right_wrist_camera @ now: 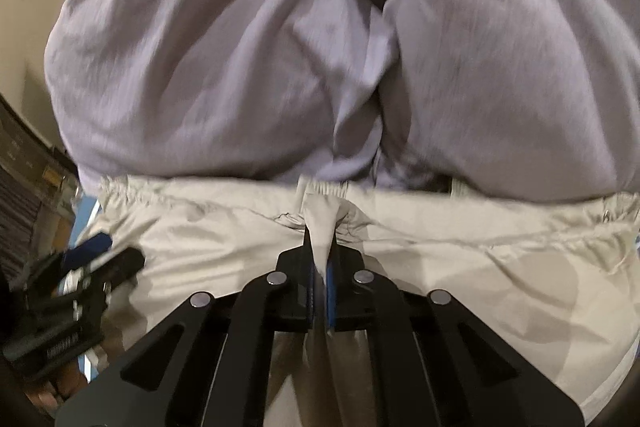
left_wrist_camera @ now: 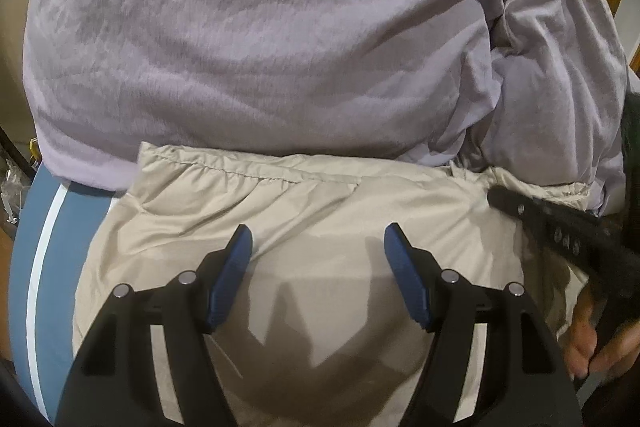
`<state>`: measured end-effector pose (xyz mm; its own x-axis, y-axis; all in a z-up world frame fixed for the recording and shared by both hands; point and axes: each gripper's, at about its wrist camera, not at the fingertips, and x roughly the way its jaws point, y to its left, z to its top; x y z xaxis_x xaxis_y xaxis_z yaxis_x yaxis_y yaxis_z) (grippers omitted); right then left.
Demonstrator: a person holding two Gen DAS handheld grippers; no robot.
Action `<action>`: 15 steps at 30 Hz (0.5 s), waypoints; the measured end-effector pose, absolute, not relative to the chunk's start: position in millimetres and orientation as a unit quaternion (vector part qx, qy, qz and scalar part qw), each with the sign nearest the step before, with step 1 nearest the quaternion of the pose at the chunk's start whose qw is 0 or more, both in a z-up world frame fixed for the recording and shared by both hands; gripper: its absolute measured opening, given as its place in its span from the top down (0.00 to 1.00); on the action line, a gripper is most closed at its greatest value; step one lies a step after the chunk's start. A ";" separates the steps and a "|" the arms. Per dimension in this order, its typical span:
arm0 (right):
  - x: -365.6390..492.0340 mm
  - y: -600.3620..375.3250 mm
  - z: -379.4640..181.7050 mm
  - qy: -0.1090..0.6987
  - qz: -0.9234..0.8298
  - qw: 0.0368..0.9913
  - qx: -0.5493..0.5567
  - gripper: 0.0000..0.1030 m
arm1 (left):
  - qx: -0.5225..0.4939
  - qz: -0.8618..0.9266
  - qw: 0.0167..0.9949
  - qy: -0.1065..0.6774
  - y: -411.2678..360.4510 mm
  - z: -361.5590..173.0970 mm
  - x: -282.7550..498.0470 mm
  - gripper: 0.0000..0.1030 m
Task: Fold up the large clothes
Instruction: 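Pinch and straighten the folded jacket edge with the right tool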
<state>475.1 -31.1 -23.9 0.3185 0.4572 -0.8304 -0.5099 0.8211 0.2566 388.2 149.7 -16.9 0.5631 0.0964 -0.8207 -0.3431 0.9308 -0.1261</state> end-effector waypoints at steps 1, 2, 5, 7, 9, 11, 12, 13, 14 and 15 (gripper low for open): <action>479.9 -30.6 -20.4 0.497 0.295 0.816 -0.025 0.96 | -0.139 0.126 0.875 0.447 150.5 -15.1 388.2 0.33; 483.6 -29.0 -17.5 0.493 0.291 0.820 -0.023 0.96 | -0.141 0.126 0.876 0.444 151.2 -13.7 388.3 0.33; 493.3 -27.1 -19.0 0.493 0.279 0.824 -0.015 0.96 | -0.143 0.128 0.878 0.438 152.4 -11.7 388.4 0.33; 496.1 -23.0 -34.3 0.506 0.270 0.819 -0.027 0.96 | -0.143 0.129 0.877 0.440 151.2 -14.7 392.3 0.33; 496.3 -18.6 -47.8 0.514 0.266 0.815 -0.039 0.96 | -0.144 0.129 0.876 0.442 150.5 -16.9 393.3 0.33; 492.9 -18.1 -49.8 0.513 0.269 0.814 -0.043 0.96 | -0.141 0.130 0.876 0.443 149.1 -19.0 394.3 0.33; 492.6 -19.0 -48.5 0.513 0.271 0.813 -0.040 0.95 | -0.140 0.130 0.876 0.444 148.6 -20.0 395.0 0.33; 492.3 -22.3 -45.3 0.515 0.278 0.811 -0.033 0.94 | -0.140 0.129 0.875 0.445 148.5 -20.7 395.7 0.33; 492.2 -25.6 -42.5 0.516 0.281 0.808 -0.027 0.93 | -0.140 0.129 0.875 0.446 147.7 -21.8 396.8 0.33; 491.7 -29.6 -39.0 0.517 0.286 0.806 -0.020 0.90 | -0.141 0.129 0.874 0.446 146.9 -23.1 397.2 0.32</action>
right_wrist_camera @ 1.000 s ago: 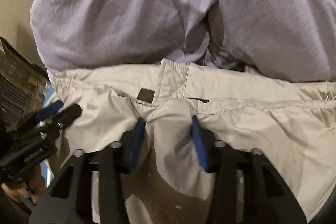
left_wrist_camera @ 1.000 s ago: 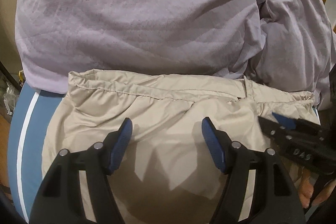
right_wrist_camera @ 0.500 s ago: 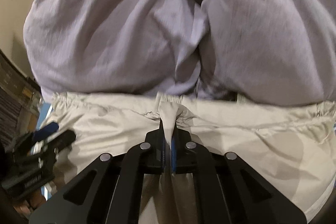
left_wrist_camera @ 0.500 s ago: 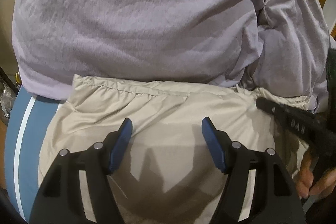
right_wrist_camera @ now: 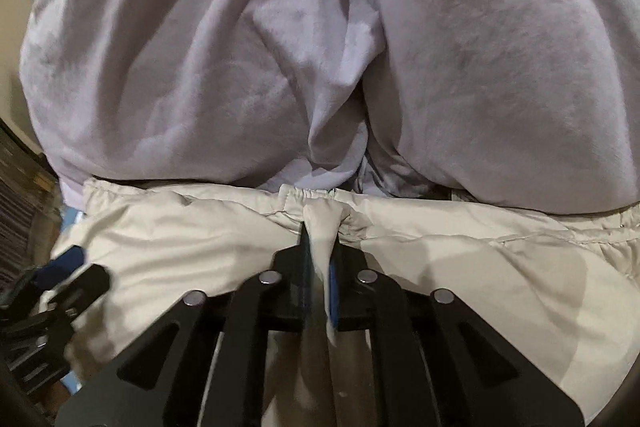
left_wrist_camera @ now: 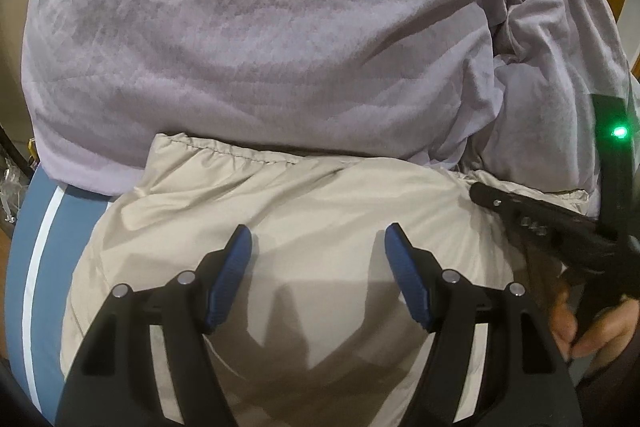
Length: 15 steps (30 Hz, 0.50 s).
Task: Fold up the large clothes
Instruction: 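Pinch and straighten the folded jacket edge with the right tool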
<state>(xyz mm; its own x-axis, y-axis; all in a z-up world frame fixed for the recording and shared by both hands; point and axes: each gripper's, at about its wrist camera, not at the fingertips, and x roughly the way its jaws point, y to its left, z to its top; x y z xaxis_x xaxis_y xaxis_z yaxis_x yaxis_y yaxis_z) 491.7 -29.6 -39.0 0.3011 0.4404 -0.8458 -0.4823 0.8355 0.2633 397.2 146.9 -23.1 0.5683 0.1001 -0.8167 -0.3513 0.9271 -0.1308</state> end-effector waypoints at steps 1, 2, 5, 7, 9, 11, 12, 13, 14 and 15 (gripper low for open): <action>489.7 -35.4 -33.7 0.516 0.290 0.806 -0.014 0.81 | -0.141 0.128 0.874 0.447 146.1 -23.5 398.0 0.32; 487.0 -41.8 -28.1 0.512 0.288 0.809 -0.010 0.76 | -0.141 0.127 0.873 0.448 144.7 -24.0 398.6 0.32; 479.6 -69.9 -10.9 0.491 0.287 0.822 0.003 0.64 | -0.139 0.124 0.874 0.449 138.8 -25.2 400.0 0.32; 475.7 -89.6 -0.5 0.478 0.279 0.833 0.005 0.64 | -0.138 0.121 0.875 0.448 135.2 -25.1 399.4 0.32; 471.7 -107.7 5.3 0.467 0.271 0.842 0.006 0.64 | -0.137 0.117 0.877 0.445 131.3 -24.1 397.7 0.32; 469.2 -118.2 6.0 0.462 0.258 0.849 -0.004 0.64 | -0.137 0.114 0.880 0.441 128.0 -22.6 392.2 0.32; 466.5 -122.6 4.6 0.462 0.253 0.850 -0.009 0.64 | -0.137 0.112 0.880 0.440 126.5 -22.5 391.2 0.32; 463.8 -129.0 2.0 0.463 0.247 0.851 -0.014 0.64 | -0.136 0.111 0.881 0.439 124.1 -22.9 390.4 0.32; 462.4 -132.7 -1.2 0.466 0.242 0.851 -0.018 0.64 | -0.134 0.110 0.882 0.438 123.0 -23.1 389.0 0.32; 461.2 -136.5 -6.6 0.471 0.236 0.850 -0.025 0.64 | -0.133 0.110 0.883 0.437 121.8 -23.3 386.4 0.32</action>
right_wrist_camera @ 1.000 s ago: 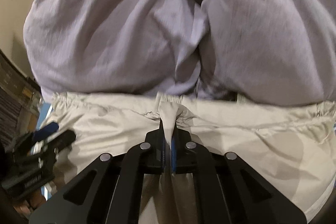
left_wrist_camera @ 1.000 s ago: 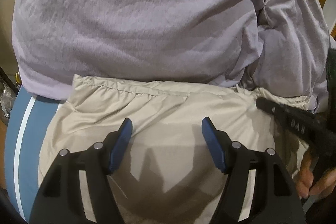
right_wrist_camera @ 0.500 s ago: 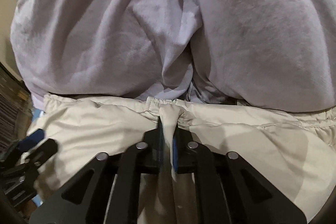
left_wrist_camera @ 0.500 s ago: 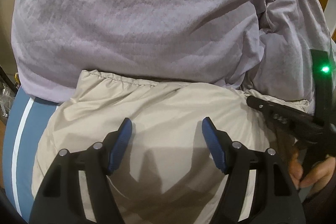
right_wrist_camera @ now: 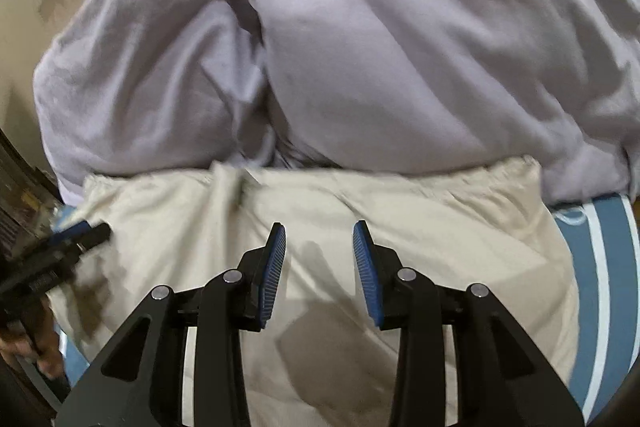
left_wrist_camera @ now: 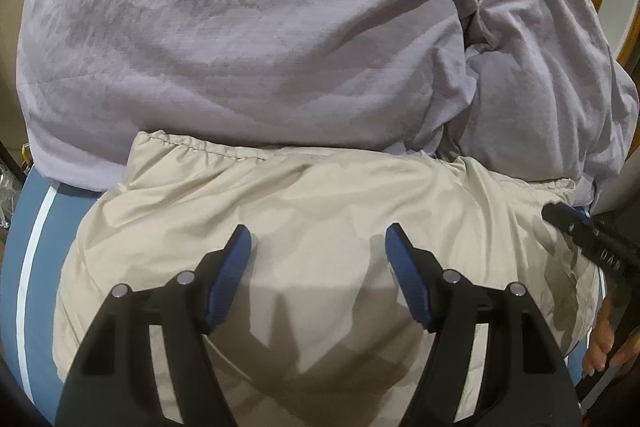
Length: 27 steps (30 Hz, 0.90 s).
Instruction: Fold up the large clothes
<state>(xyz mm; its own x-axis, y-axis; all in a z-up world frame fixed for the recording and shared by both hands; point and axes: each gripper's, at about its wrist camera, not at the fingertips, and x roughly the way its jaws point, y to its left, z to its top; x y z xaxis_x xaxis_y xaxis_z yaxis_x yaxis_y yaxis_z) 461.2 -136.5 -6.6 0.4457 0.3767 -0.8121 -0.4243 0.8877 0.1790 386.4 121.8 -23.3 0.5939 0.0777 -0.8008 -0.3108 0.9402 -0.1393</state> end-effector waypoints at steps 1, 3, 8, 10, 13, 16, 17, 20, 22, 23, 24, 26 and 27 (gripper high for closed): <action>458.6 -136.7 -11.1 0.474 0.231 0.849 -0.030 0.64 | -0.132 0.110 0.883 0.436 119.6 -25.3 387.3 0.32; 458.9 -139.2 -23.5 0.485 0.221 0.845 -0.038 0.64 | -0.128 0.112 0.885 0.434 118.1 -28.1 386.6 0.32; 457.0 -134.6 -44.7 0.485 0.199 0.848 -0.075 0.64 | -0.100 0.126 0.890 0.427 114.8 -40.5 386.8 0.32; 459.5 -132.7 -50.6 0.481 0.192 0.851 -0.083 0.64 | -0.097 0.130 0.891 0.424 116.5 -46.3 387.3 0.31; 462.6 -128.5 -59.5 0.473 0.189 0.855 -0.097 0.76 | -0.100 0.138 0.891 0.421 118.9 -56.3 390.5 0.29; 466.2 -120.1 -67.1 0.471 0.193 0.854 -0.107 0.88 | -0.105 0.140 0.890 0.422 122.5 -62.8 394.3 0.27; 467.5 -118.6 -68.6 0.469 0.193 0.855 -0.108 0.90 | -0.106 0.140 0.890 0.422 123.2 -64.7 395.7 0.27; 472.7 -112.3 -78.3 0.467 0.191 0.857 -0.105 0.93 | -0.109 0.142 0.889 0.421 125.0 -70.4 401.3 0.26; 478.6 -109.5 -81.9 0.465 0.190 0.858 -0.102 0.94 | -0.112 0.144 0.888 0.422 127.2 -75.8 406.8 0.26; 481.2 -108.3 -83.6 0.465 0.190 0.859 -0.100 0.94 | -0.114 0.145 0.887 0.422 128.2 -78.1 409.2 0.26; 483.6 -107.0 -85.6 0.465 0.191 0.859 -0.099 0.94 | -0.116 0.146 0.887 0.423 129.1 -80.2 411.3 0.25; 488.7 -104.9 -88.7 0.465 0.193 0.859 -0.095 0.94 | -0.122 0.149 0.885 0.424 132.5 -85.4 415.4 0.25; 496.9 -98.7 -90.4 0.465 0.194 0.859 -0.094 0.94 | -0.124 0.150 0.885 0.424 137.1 -84.7 406.4 0.25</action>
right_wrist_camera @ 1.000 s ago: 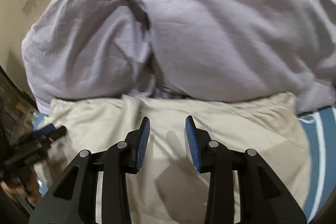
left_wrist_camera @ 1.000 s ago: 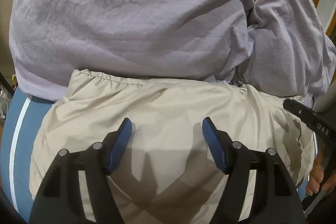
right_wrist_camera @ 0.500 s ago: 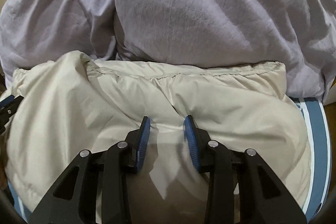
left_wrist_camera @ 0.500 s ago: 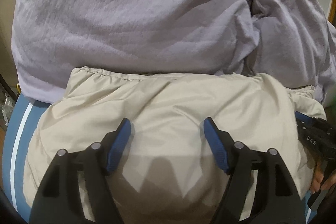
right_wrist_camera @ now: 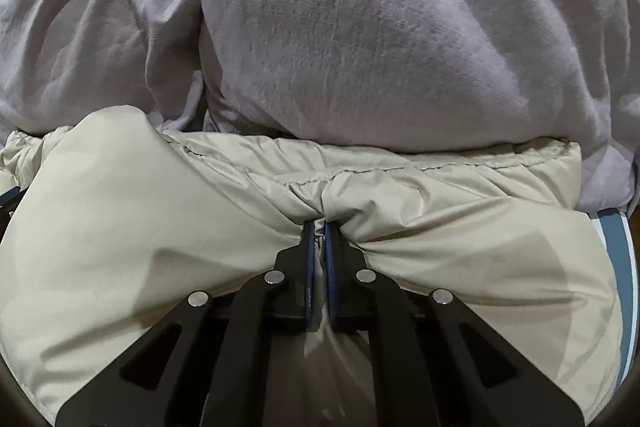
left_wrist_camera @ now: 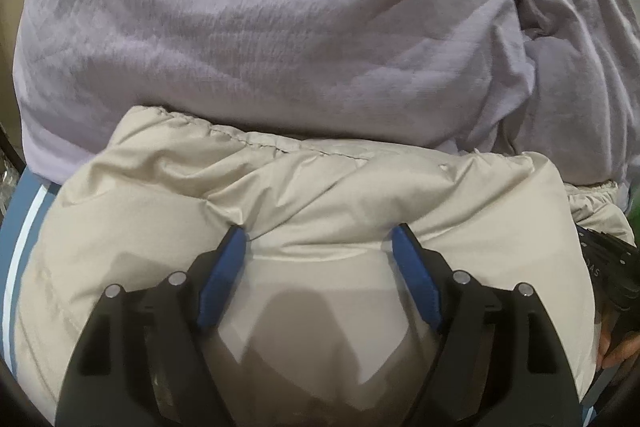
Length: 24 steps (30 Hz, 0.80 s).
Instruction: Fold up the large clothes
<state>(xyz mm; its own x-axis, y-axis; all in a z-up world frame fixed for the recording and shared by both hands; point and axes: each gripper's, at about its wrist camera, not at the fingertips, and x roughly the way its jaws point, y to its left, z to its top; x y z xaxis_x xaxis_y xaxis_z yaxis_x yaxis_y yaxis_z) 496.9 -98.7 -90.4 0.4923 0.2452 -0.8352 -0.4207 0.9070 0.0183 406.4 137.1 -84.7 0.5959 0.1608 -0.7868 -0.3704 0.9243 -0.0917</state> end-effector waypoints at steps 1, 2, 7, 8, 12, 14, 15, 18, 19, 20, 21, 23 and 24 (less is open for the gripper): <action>499.5 -97.7 -91.8 0.464 0.195 0.859 -0.092 0.94 | -0.124 0.152 0.884 0.424 138.0 -87.2 408.7 0.25; 501.2 -100.4 -90.8 0.464 0.195 0.860 -0.091 0.94 | -0.123 0.155 0.884 0.423 139.0 -89.0 408.6 0.25; 505.4 -104.3 -98.2 0.456 0.193 0.864 -0.091 0.94 | -0.112 0.166 0.886 0.419 137.1 -100.3 416.6 0.24; 505.7 -104.5 -98.4 0.456 0.194 0.864 -0.091 0.94 | -0.109 0.168 0.885 0.420 136.2 -101.5 417.0 0.24; 502.4 -108.5 -88.9 0.466 0.193 0.860 -0.077 0.91 | -0.106 0.168 0.881 0.430 133.7 -98.5 414.6 0.24; 499.2 -114.3 -80.6 0.473 0.189 0.858 -0.061 0.83 | -0.109 0.169 0.879 0.433 132.6 -91.5 415.2 0.24; 496.6 -117.1 -76.2 0.473 0.189 0.859 -0.053 0.73 | -0.112 0.169 0.878 0.433 130.3 -88.1 414.1 0.24; 484.1 -125.1 -59.2 0.467 0.192 0.863 -0.021 0.53 | -0.124 0.164 0.881 0.427 128.0 -77.5 401.9 0.25; 477.5 -125.4 -52.8 0.465 0.198 0.863 -0.010 0.52 | -0.125 0.165 0.883 0.422 128.4 -73.2 397.1 0.25; 472.3 -124.1 -48.9 0.465 0.204 0.862 -0.004 0.51 | -0.126 0.167 0.883 0.420 128.6 -70.7 393.9 0.25; 466.6 -121.6 -45.4 0.464 0.211 0.860 0.002 0.50 | -0.126 0.169 0.883 0.419 130.3 -68.4 391.2 0.25; 453.8 -113.5 -39.9 0.461 0.231 0.857 0.008 0.48 | -0.127 0.179 0.884 0.412 134.8 -62.3 383.9 0.25; 446.3 -109.1 -38.3 0.459 0.239 0.855 0.011 0.47 | -0.126 0.182 0.885 0.410 137.2 -59.0 380.7 0.25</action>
<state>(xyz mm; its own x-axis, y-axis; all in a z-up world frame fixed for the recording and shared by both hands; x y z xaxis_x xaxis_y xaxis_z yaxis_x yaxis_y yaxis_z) 446.3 -109.1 -38.3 0.4640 0.4192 -0.7804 -0.3998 0.8852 0.2378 380.7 137.2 -59.0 0.5975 0.2185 -0.7716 -0.4259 0.9017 -0.0744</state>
